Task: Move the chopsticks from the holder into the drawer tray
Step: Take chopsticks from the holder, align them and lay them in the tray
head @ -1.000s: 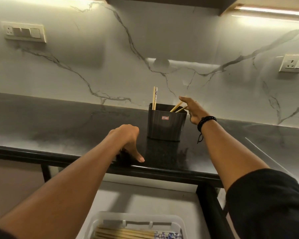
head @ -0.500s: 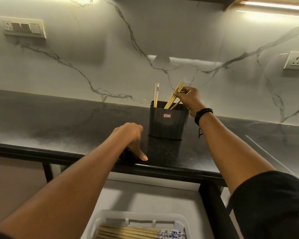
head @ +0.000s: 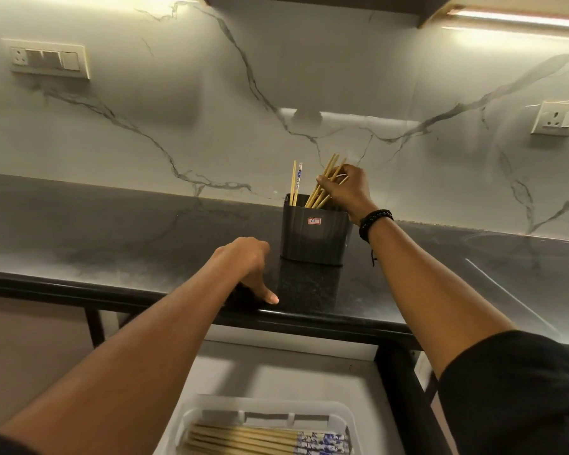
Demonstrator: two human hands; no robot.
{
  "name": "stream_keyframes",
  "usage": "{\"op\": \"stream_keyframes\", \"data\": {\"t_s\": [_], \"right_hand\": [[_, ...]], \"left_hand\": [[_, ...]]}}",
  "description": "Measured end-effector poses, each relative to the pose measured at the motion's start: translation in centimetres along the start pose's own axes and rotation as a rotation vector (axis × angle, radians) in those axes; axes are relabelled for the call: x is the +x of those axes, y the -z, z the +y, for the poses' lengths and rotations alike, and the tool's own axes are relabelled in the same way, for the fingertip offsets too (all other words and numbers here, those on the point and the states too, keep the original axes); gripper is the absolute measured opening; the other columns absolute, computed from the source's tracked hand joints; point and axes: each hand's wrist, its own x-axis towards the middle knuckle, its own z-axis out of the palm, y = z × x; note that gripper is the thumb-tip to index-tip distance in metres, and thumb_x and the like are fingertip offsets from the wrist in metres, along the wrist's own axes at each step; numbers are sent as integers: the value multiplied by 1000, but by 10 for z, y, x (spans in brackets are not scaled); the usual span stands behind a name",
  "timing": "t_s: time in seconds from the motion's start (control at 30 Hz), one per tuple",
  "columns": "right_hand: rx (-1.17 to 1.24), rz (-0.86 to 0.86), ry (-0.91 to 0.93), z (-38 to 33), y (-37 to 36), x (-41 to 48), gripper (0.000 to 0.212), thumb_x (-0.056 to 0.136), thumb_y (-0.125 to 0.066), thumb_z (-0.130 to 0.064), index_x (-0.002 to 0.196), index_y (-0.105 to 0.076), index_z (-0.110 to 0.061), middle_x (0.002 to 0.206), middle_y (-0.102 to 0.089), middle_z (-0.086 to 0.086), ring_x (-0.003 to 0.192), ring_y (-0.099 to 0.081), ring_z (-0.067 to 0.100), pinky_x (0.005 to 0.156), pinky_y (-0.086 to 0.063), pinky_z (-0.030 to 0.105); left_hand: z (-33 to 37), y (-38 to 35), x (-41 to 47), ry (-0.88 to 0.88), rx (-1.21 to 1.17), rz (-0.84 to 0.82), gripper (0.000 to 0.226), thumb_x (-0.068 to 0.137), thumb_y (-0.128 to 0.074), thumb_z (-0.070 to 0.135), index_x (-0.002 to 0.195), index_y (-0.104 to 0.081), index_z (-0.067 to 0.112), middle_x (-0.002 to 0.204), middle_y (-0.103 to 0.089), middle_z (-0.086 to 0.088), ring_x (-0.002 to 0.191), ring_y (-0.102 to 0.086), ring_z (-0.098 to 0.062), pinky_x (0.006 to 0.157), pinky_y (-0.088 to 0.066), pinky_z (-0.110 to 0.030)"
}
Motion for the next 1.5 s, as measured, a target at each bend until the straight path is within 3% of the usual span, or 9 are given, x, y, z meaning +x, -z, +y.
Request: {"op": "stream_keyframes", "data": {"t_s": [0.3,0.47,0.6,0.7,1.0,1.2,1.33,1.4,1.5], "right_hand": [[-62,-101,39,1,1,-9,23,81,-79,-22,95,-70,-6,92,-75,11,82,-74,21,77,-62,42],[46,-51,-27,-9,18,-12,22,85,-75,-17,97,-65,-3,89,-73,13,71,-74,16,61,-62,30],[112,31,-39,-13,41,-15,28,83,-78,-17,102,-67,2,89,-75,16,72,-76,20,64,-63,34],[170,101,-34,-16,59,-21,25,82,-79,-16,98,-69,1,86,-75,15,70,-76,19,61,-62,31],[359,293,-48,-26,98,-50,24,81,-80,-18,97,-71,-1,90,-74,17,79,-75,25,68,-63,40],[571,306,-183,-30,112,-76,30,80,-80,-15,102,-69,2,96,-74,19,82,-76,26,72,-63,41],[795,279,-294,-35,110,-106,38,81,-78,-10,111,-63,7,103,-72,22,84,-75,27,65,-62,31],[872,247,-341,-37,106,-125,39,82,-76,-8,115,-61,9,104,-71,23,85,-75,27,64,-62,30],[964,184,-441,-36,101,-157,35,85,-73,-7,114,-60,6,106,-71,23,87,-74,27,62,-62,29]], "left_hand": [[0,-1,-2,-11,28,29,78,72,-79,47,129,-42,9,127,-50,-10,112,-56,-32,96,-51,-44],[-1,-3,1,-25,54,40,82,71,-80,48,132,-41,9,129,-51,-10,117,-52,-31,99,-47,-44],[-1,-4,-1,-49,64,50,55,74,-77,48,99,-50,8,95,-55,-6,87,-57,-24,90,-53,-40],[-4,-12,-2,-69,94,108,49,76,-75,50,73,-44,12,78,-53,-2,82,-56,-21,87,-53,-37],[-20,-47,-15,-124,159,326,54,90,-53,57,59,-41,15,58,-46,2,53,-42,-8,64,-40,-24],[-34,-67,-33,-181,-271,437,48,91,-55,51,59,-62,16,49,-50,2,46,-45,-9,54,-39,-18],[-32,-83,-48,-216,-574,578,48,91,-55,51,60,-64,17,58,-65,-7,57,-64,-20,61,-51,-23],[-25,-91,-58,-250,-694,631,42,91,-55,49,60,-64,22,55,-63,8,58,-62,-8,65,-49,-23],[-11,-104,-75,-283,-876,656,26,92,-57,44,91,-72,24,75,-65,19,73,-61,5,66,-45,-14]]}}
